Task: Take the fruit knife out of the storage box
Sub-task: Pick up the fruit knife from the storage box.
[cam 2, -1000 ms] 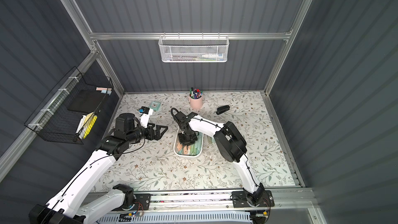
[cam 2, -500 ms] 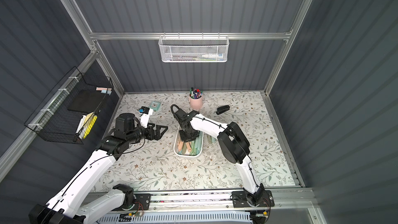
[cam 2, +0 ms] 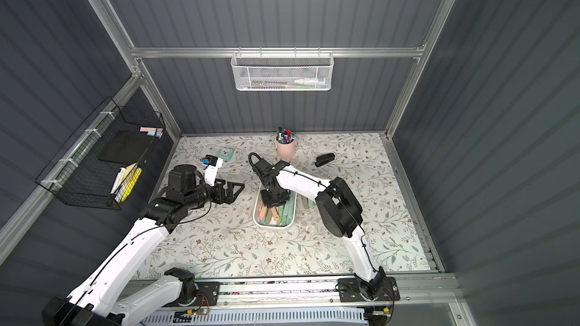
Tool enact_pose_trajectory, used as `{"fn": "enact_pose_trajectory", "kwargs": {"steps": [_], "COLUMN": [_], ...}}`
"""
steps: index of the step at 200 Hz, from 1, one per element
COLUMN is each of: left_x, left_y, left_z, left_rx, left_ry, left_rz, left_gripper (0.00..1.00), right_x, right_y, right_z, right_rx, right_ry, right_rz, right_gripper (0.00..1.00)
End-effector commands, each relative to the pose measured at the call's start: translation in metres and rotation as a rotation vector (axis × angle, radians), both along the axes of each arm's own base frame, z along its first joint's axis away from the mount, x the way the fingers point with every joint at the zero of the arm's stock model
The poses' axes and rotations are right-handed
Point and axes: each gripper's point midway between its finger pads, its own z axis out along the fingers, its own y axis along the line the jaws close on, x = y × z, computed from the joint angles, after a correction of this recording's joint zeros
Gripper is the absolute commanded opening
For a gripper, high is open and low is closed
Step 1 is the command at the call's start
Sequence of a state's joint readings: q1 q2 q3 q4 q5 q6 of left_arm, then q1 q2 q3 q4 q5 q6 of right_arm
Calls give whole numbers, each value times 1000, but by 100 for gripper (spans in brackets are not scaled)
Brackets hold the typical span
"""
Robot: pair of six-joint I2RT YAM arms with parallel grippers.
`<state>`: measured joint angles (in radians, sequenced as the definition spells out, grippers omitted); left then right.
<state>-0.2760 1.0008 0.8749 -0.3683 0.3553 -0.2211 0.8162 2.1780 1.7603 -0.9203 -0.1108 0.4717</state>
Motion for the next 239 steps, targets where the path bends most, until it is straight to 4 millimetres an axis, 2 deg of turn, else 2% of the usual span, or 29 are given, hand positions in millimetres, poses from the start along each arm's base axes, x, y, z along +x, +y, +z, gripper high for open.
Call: {"fn": "enact_pose_trajectory", "kwargs": {"steps": [1, 97, 132, 164, 239], "left_x": [-4, -4, -4, -4, -3], "left_y": [3, 4, 4, 4, 3], "left_z": [-2, -2, -2, -2, -2], "left_rx": [3, 4, 4, 5, 2], "left_ry": [6, 7, 7, 5, 7], "left_rz": [9, 12, 12, 14, 10], "left_gripper": [99, 99, 99, 99, 99], "right_x": [-9, -17, -15, -11, 7], "right_y": [-4, -9, -12, -15, -11], "right_z": [-8, -26, -29, -24, 8], "right_rx": [-35, -124, -155, -170, -107], "right_ry": [59, 110, 103, 74, -54], "right_rz": [2, 25, 27, 22, -9], "right_gripper": [35, 36, 33, 27, 20]}}
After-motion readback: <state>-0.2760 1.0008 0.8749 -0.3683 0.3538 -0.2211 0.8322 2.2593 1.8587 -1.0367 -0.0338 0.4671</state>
